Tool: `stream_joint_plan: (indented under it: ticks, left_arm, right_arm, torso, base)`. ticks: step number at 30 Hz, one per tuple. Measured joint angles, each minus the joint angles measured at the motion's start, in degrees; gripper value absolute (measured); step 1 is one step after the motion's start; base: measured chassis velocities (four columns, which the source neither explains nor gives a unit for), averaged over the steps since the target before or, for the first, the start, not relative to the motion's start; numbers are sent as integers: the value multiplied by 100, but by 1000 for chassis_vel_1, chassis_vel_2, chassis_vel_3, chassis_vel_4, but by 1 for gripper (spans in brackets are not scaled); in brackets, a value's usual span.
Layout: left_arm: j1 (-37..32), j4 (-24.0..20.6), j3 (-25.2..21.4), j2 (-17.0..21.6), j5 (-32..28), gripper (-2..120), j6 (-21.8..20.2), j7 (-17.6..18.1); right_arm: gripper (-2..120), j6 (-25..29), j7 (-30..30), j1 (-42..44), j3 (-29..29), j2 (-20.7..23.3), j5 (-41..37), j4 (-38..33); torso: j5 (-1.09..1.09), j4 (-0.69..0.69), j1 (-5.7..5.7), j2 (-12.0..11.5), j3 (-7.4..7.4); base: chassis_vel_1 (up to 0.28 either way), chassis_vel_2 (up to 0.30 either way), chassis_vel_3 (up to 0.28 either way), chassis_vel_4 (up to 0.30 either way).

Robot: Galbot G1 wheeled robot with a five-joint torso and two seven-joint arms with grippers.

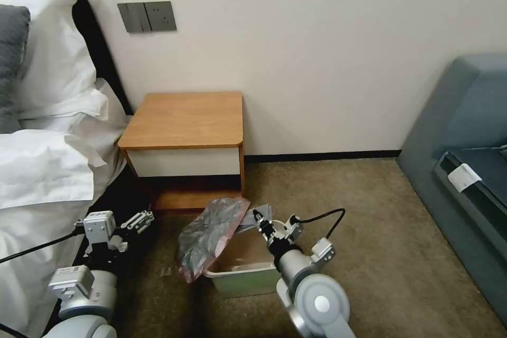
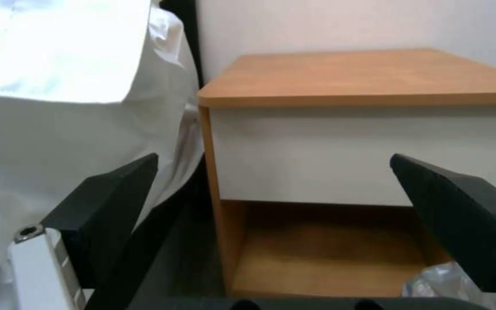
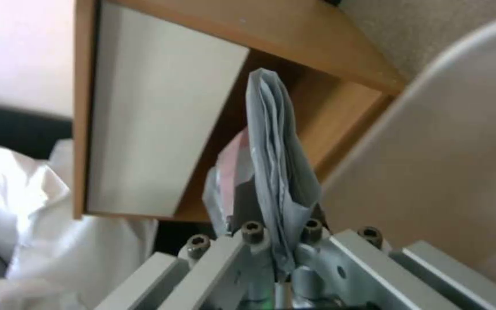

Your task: Pick up the garbage bag from the table and place it over the trash can.

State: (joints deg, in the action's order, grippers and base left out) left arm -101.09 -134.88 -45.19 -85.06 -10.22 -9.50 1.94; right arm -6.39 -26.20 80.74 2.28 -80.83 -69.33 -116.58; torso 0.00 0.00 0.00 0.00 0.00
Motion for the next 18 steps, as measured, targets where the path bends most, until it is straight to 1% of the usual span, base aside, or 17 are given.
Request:
stream_joint_plan:
  ticks: [8,13,16,17,18]
  left_arm:
    - [2,93,8,-52,19,100,98,-44]
    - [13,128,7,-53,24,100,121,-79]
    - [12,128,-16,-29,25,100,122,-96]
    - [12,128,-16,-29,25,100,122,-96]
    - [11,127,-19,-25,25,100,124,-99]
  right_arm:
    - [0,8,9,21,-47,169,128,23]
    - [0,-125,-134,14,-68,357,175,43]
    - [11,-174,-212,9,-124,529,200,30]
    - [11,-174,-212,9,-124,529,200,30]
    - [15,-183,-230,4,-133,549,217,7]
  torso:
    - [0,0,0,0,0]
    - [0,0,0,0,0]
    - [0,0,0,0,0]
    - [0,0,0,0,0]
    - [0,0,0,0,0]
  base:
    - [0,0,0,0]
    - [0,0,0,0]
    - [0,0,0,0]
    - [0,0,0,0]
    - [0,0,0,0]
